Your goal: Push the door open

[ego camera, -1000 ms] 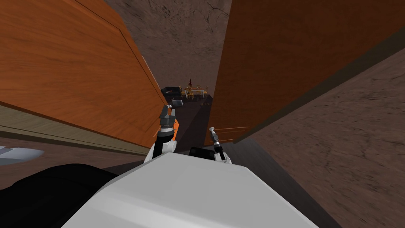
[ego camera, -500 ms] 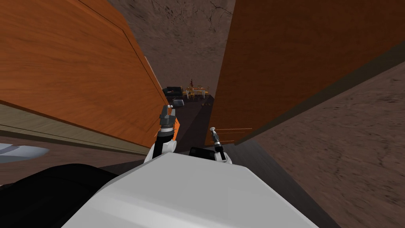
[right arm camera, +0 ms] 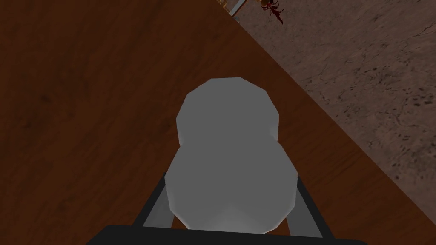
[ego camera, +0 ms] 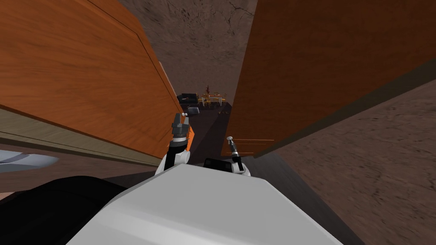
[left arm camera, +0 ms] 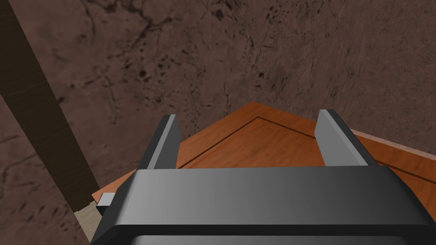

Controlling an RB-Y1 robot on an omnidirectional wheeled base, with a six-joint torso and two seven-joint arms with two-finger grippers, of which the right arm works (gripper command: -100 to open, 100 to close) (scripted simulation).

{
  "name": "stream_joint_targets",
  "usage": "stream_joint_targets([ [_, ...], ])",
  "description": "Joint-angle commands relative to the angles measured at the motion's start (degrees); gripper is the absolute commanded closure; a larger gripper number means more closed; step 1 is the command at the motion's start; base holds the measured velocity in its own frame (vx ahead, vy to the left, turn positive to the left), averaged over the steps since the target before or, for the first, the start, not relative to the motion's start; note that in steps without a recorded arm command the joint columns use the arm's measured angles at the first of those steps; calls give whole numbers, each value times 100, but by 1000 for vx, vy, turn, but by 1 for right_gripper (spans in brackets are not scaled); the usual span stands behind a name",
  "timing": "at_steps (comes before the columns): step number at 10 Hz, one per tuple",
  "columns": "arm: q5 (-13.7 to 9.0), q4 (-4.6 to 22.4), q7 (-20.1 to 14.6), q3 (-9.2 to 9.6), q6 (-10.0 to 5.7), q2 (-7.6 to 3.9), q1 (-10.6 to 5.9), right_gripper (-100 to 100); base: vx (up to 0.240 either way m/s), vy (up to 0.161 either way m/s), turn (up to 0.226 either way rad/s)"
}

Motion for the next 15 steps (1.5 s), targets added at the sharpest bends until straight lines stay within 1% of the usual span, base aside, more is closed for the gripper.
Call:
stream_joint_targets([
  [1, -83, 41, -201, -95, -70, -81, -12, 100, 36, 7, 17],
  [3, -285, 82, -572, -173, -105, -101, -49, 100, 41, 9, 61],
  [4, -285, 82, -676, -173, -105, -101, -49, 100, 35, 3, 12],
  [5, -387, 102, -863, -212, -123, -111, -67, 100, 40, 3, 42],
  [6, -63, 22, -525, -270, -125, -99, -31, -100, -8, 21, -123],
  [8, 229, 32, -300, -376, -149, -102, -37, -100, -65, 44, -118],
  [11, 754, 50, 142, -583, -198, -99, -49, -100, -56, 58, -129],
  [12, 805, 50, 142, -583, -198, -99, -49, -100, -41, 41, -41],
  [14, 1192, 65, 482, -742, -234, -89, -58, -100, -45, 34, -106],
  [15, 1246, 65, 482, -742, -234, -89, -58, -100, -51, 36, -66],
])
